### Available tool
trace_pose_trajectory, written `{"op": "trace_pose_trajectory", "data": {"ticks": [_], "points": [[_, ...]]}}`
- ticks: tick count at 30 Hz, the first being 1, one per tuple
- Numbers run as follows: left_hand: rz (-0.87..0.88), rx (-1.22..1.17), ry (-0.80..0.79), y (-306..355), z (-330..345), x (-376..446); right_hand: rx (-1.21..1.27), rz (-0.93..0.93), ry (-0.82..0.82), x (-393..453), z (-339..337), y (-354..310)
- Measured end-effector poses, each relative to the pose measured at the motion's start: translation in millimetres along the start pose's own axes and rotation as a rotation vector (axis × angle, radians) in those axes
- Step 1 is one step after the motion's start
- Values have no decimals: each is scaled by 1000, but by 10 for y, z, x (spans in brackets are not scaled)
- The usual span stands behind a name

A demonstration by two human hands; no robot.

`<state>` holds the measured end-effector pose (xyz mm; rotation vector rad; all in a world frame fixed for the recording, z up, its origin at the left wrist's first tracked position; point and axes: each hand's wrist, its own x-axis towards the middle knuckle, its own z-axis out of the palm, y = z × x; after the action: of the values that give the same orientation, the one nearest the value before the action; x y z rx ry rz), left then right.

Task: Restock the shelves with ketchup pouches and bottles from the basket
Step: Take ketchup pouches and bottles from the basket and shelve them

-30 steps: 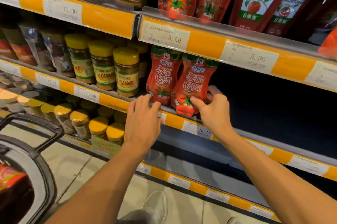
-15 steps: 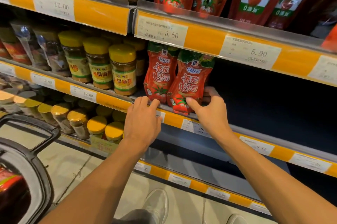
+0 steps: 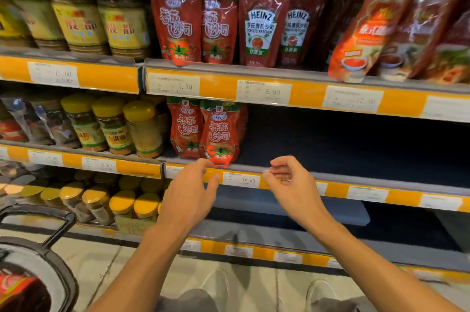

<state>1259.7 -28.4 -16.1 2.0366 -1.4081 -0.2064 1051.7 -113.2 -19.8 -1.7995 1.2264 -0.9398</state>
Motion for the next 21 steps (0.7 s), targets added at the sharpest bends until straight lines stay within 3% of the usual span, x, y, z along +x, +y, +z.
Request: {"op": "trace_pose_trajectory", "data": {"ticks": [9,14,21], "points": [[181,-198,-249,1296,-143,-781,-176,183,-14,-1383,-1276,-367],[368,-251,-385,2128,-140,-1085,-155,310,212,-2154,-2045,-469],[688,-372,-704,3504,295,-1651,-140,513,623,-3256,-2934,-425]]}}
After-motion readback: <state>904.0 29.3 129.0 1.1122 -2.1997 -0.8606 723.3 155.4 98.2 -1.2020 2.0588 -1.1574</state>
